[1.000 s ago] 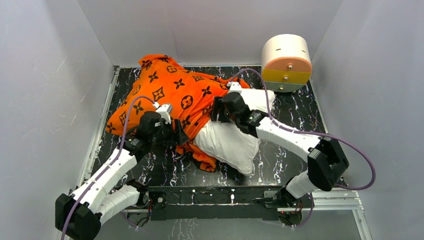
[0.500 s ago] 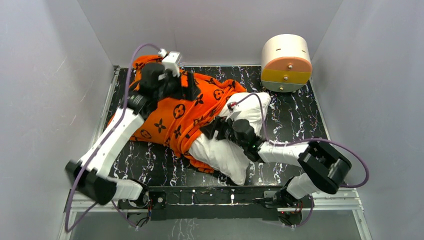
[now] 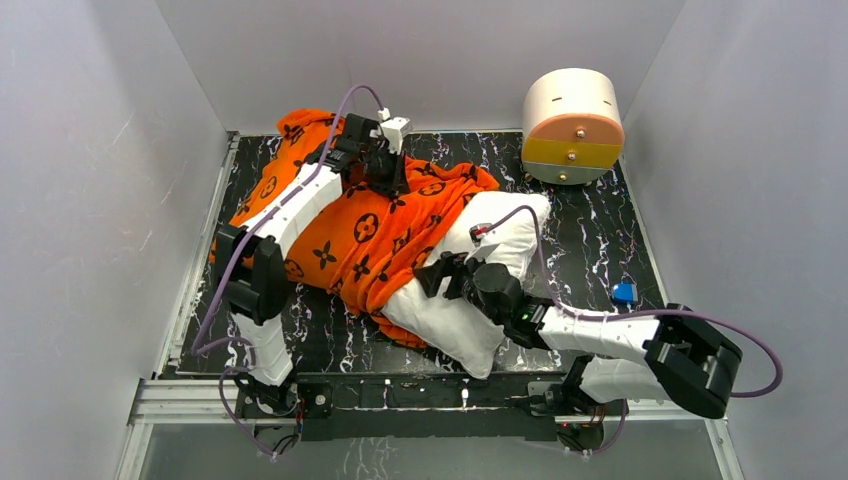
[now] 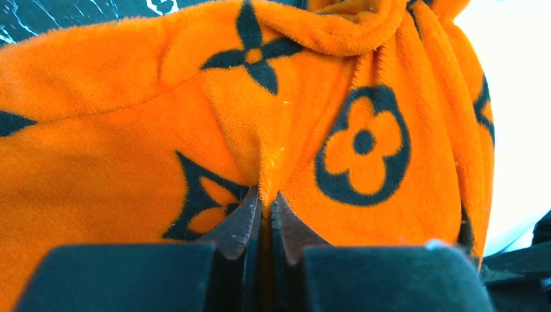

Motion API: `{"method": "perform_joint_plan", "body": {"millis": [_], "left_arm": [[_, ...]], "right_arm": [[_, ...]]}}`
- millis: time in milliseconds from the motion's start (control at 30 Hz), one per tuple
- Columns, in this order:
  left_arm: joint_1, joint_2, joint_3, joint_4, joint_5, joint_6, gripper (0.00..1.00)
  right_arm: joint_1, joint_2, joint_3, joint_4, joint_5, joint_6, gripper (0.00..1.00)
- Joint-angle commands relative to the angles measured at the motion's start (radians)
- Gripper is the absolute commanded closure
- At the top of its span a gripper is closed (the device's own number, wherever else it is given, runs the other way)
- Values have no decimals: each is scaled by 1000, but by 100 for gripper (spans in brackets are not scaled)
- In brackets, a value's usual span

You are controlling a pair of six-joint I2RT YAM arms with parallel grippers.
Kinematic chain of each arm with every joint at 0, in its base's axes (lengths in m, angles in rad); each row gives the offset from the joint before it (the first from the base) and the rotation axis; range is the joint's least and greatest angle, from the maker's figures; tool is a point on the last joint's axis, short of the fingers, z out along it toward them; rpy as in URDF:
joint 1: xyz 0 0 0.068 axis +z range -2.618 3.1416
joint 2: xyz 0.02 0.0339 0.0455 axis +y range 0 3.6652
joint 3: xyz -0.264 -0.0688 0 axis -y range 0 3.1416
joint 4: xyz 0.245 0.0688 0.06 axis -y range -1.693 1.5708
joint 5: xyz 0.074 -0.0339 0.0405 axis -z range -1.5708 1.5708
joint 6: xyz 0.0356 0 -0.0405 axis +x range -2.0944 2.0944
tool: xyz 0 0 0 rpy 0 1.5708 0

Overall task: Remove the pillowcase from the pillow
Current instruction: Remove the pillow from the pillowcase.

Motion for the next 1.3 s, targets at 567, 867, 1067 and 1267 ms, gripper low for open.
{"method": "perform_joint_plan", "body": {"millis": [567,867,1067,1267], "left_arm": [[-18,-545,-476,183,-110,-287,100],[-18,-609,-524,191,-132,-298,100],[-18,-597,-493,185,-64,-218,61],[-18,-494,-306,164,34,-34,2]], "right_arm": [[-221,-263,604,-1193,335,83,1],[-413,-137,378,-860,-290,286,25],[-416,-191,364,-769,-230,202,90],[-416,-206,373,-732,-271,95,100]]}}
